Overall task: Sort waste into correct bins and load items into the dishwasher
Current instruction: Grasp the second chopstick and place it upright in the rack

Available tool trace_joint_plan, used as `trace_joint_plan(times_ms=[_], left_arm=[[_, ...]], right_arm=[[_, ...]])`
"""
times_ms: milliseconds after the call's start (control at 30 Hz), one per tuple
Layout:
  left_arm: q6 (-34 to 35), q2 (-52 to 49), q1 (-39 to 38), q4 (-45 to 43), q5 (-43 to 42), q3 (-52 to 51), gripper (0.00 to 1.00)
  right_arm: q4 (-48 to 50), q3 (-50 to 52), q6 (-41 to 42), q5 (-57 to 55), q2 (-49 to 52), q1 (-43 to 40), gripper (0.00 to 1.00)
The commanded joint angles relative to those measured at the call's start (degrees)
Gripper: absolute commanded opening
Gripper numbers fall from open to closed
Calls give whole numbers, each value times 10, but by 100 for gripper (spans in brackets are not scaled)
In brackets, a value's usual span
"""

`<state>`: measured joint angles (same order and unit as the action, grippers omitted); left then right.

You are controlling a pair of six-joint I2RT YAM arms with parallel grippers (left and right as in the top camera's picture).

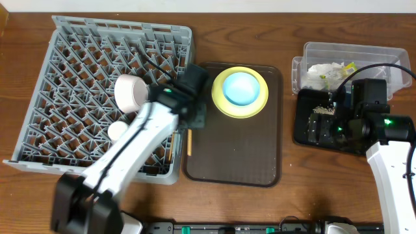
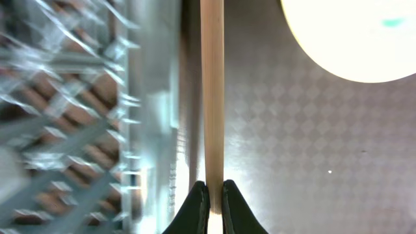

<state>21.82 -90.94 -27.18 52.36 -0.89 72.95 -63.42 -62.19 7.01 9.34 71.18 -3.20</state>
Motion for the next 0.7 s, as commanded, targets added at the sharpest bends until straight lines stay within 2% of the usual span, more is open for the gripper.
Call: trace_joint_plan(times_ms=[0, 200, 467, 600, 667], left_arm=[[-86, 31, 38, 17, 16, 15, 6], [-147, 21, 96, 13, 15, 13, 6], [-147, -45, 105, -3, 15, 12, 9], [-147, -45, 105, -10, 15, 13, 45], [-147, -35, 104, -10, 15, 19, 57]], right_arm=[[0, -10, -3, -1, -5, -9, 82], [0, -10, -2, -1, -5, -9, 82], [0, -10, -3, -1, -5, -9, 82], [-1, -10, -3, -1, -5, -9, 84], [0, -10, -3, -1, -5, -9, 86]])
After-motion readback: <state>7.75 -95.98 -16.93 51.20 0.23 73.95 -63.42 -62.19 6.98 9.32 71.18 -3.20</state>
